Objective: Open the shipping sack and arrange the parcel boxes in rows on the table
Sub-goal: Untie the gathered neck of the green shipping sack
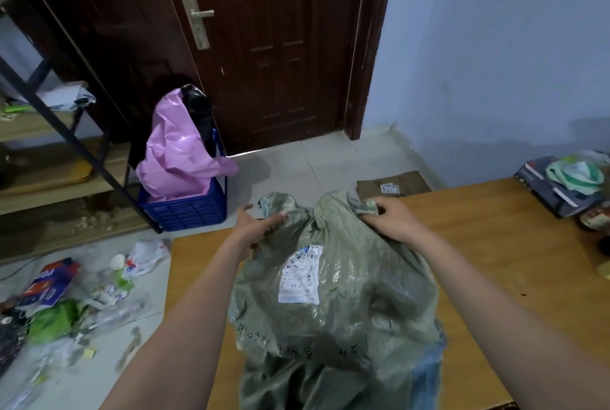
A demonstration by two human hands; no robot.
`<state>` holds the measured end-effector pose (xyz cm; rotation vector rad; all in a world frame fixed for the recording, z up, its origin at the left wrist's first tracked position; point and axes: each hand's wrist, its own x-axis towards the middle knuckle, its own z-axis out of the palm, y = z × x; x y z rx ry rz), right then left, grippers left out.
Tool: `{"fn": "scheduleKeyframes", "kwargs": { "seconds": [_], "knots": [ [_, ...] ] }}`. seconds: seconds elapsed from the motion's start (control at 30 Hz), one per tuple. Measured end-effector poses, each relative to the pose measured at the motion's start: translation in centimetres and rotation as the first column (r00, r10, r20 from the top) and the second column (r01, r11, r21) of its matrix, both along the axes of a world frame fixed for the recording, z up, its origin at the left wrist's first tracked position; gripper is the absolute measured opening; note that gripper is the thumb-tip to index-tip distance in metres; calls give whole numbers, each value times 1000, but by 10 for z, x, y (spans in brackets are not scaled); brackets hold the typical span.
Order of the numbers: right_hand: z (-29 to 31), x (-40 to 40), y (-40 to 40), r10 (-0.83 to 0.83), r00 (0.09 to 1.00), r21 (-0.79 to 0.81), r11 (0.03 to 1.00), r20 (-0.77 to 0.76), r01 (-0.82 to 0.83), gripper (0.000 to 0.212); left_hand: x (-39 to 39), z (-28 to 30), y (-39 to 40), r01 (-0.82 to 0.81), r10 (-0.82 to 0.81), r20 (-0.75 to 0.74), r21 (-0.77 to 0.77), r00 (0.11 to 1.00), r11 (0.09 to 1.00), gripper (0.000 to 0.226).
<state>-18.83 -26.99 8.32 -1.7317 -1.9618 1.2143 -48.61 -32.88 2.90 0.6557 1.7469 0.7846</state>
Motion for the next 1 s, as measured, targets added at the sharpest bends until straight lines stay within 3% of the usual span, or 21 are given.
{"fn": "scheduleKeyframes", "kwargs": {
  "seconds": [0.07, 0.1, 0.17, 0.2, 0.3, 0.43, 0.6, 0.7, 0.8, 1.0],
  "knots": [
    [-14, 13, 8, 5, 994, -22, 1000, 112, -2, 41, 2, 3, 1, 34, -33, -27, 12, 999, 999, 92],
    [-25, 22, 14, -25, 988, -12, 1000, 150, 27, 54, 4, 6, 1, 57, -56, -34, 29, 998, 998, 70],
    [-10, 26, 9, -81, 988, 6, 997, 133, 81, 58, 7, 12, -1, 71, -63, -78, 108, 995, 992, 29],
    [0, 27, 5, -110, 990, 3, 994, 91, 110, 53, 8, 15, -3, 52, -38, -89, 164, 995, 985, 24],
    [13, 35, 5, -144, 988, -36, 989, 50, 146, 42, 2, 23, -5, -25, 41, -54, 268, 998, 963, 27],
    [22, 29, 9, -190, 981, 50, 981, 24, 189, 33, -1, 40, -2, -59, 50, 35, 329, 998, 942, 20],
    [50, 20, 9, -215, 967, 182, 954, -136, 238, 40, -2, 70, 7, -207, 134, 201, 407, 970, 890, 17],
    [72, 5, 8, -89, 985, 257, 958, -147, 125, 22, 12, 95, 13, -151, 94, 138, 502, 986, 852, 14],
    [105, -14, -1, -8, 959, 280, 956, -282, 91, 13, 25, 123, 20, -136, 64, 146, 565, 987, 814, 21],
    [158, -36, -14, 229, 931, 336, 933, -284, -127, 43, 47, 172, 25, -3, -103, 116, 677, 988, 736, 16]
  ]
}}
